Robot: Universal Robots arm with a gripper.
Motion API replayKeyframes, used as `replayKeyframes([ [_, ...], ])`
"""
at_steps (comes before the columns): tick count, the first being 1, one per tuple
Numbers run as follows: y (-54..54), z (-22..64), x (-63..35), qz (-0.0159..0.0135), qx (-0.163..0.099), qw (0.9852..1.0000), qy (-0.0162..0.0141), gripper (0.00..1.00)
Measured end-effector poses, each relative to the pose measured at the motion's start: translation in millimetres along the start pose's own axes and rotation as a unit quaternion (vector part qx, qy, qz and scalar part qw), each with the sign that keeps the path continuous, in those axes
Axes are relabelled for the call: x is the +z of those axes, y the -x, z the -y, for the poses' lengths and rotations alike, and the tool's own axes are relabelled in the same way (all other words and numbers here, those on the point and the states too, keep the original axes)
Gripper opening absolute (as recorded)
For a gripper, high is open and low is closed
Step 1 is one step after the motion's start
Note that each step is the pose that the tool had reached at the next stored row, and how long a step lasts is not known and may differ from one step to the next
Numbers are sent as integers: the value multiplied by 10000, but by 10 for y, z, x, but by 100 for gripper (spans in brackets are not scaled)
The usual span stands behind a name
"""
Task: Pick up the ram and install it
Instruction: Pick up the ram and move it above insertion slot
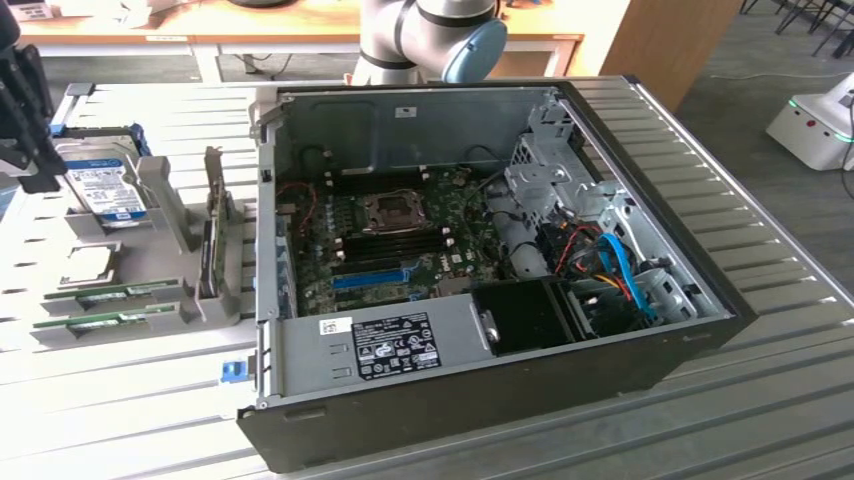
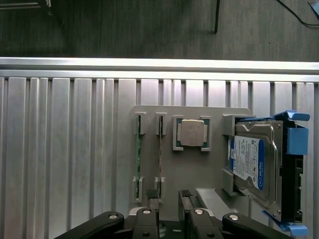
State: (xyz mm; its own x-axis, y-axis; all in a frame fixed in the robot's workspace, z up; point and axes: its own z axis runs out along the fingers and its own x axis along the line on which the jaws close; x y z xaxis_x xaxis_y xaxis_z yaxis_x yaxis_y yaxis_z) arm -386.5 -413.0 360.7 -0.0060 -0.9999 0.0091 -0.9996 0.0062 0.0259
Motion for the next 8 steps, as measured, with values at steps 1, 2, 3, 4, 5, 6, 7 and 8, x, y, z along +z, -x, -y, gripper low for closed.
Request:
replayKeyframes([
  [1, -5, 0, 0, 0, 0, 10000, 0, 30],
  [2, -10, 0, 1, 0, 0, 10000, -1, 30],
  [3, -14, 0, 0, 0, 0, 10000, 0, 30],
  [4, -17, 0, 0, 0, 0, 10000, 0, 30],
  [5, -18, 0, 0, 0, 0, 10000, 0, 30],
  [6, -18, 0, 0, 0, 1, 10000, 0, 30],
  [7, -18, 0, 0, 0, 1, 10000, 0, 30],
  [8, -19, 0, 1, 0, 0, 10000, 0, 30],
])
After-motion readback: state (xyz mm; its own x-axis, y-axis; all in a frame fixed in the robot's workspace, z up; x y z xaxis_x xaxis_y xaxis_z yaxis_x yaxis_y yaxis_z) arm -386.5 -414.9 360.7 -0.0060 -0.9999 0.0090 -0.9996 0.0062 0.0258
